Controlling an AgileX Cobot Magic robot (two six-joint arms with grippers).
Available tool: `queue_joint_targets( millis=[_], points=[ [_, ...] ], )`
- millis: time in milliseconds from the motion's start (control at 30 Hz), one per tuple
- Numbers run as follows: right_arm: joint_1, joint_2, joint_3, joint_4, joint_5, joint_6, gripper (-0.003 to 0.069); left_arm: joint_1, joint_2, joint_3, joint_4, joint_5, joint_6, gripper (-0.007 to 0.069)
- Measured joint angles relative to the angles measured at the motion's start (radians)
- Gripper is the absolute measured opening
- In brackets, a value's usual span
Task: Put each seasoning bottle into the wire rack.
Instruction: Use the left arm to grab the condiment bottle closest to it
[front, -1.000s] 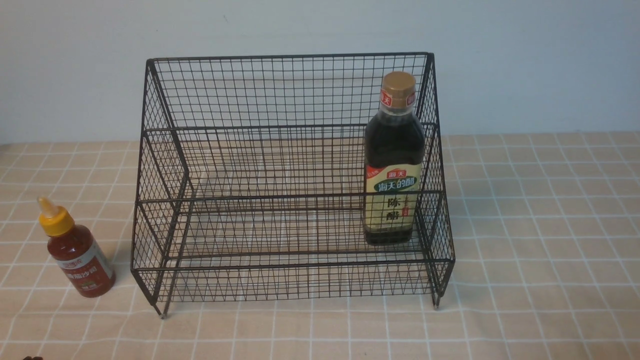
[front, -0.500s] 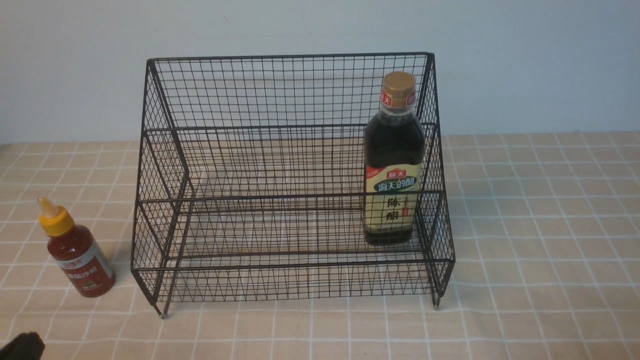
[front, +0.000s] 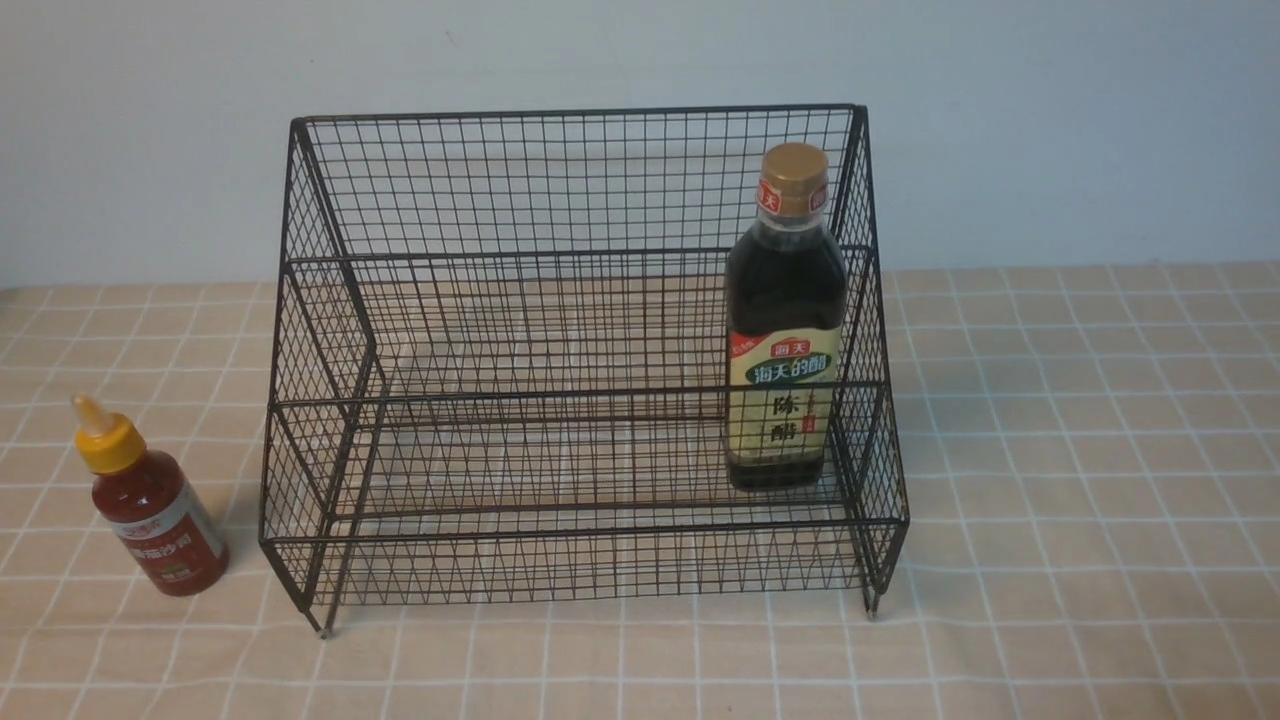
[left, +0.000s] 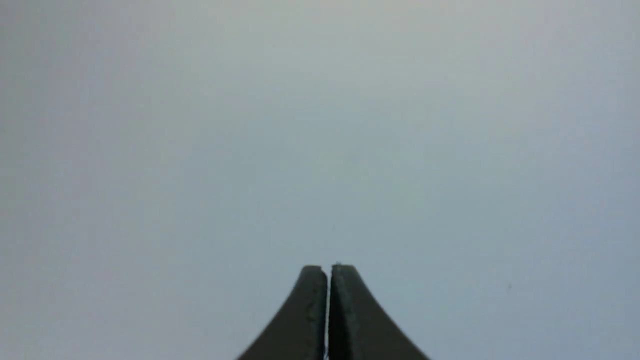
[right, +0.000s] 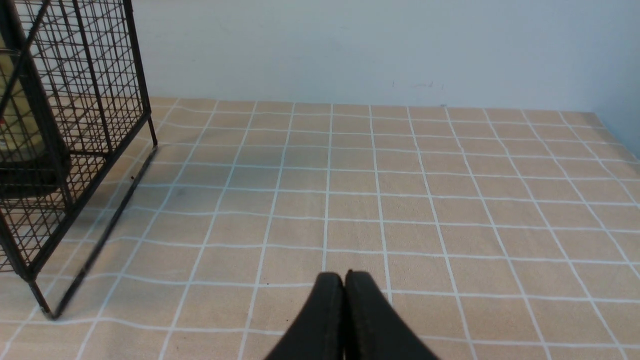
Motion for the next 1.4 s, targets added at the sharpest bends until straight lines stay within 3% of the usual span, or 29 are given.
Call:
queue_joint_targets(
  millis=[167, 267, 433, 500, 567, 667, 900, 1300, 1400],
  points=[
    [0.0, 0.0, 0.0, 0.0, 0.0, 0.0, -0.0012, 0.0, 0.0, -0.128, -0.009, -0.017, 0.008, -0.0007],
    [0.0, 0.0, 0.0, 0.0, 0.0, 0.0, -0.0012, 0.0, 0.026, -0.302, -0.005, 0.179, 0.058, -0.0007],
    [0.0, 0.0, 0.0, 0.0, 0.0, 0.0, -0.0012, 0.0, 0.303, -0.698, 0.01, 0.903, 0.151, -0.0007],
    [0.0, 0.0, 0.0, 0.0, 0.0, 0.0, -0.0012, 0.0, 0.411, -0.785, 0.018, 1.083, 0.157, -0.0007],
    [0.0, 0.0, 0.0, 0.0, 0.0, 0.0, -0.0012, 0.0, 0.634, -0.914, 0.061, 1.453, 0.195, -0.0007],
    [0.0, 0.0, 0.0, 0.0, 0.0, 0.0, -0.0012, 0.0, 0.833, -0.986, 0.135, 1.661, 0.241, -0.0007],
    [0.0, 0.0, 0.0, 0.0, 0.0, 0.0, -0.0012, 0.017, 1.219, -1.163, 0.295, 1.744, 0.26, -0.0003],
    [0.0, 0.0, 0.0, 0.0, 0.0, 0.003, -0.0012, 0.187, 1.482, -1.383, 0.304, 1.734, 0.264, 0.002],
    [0.0, 0.0, 0.0, 0.0, 0.0, 0.003, -0.0012, 0.187, 1.523, -1.384, 0.303, 1.689, 0.292, 0.0085]
  ],
)
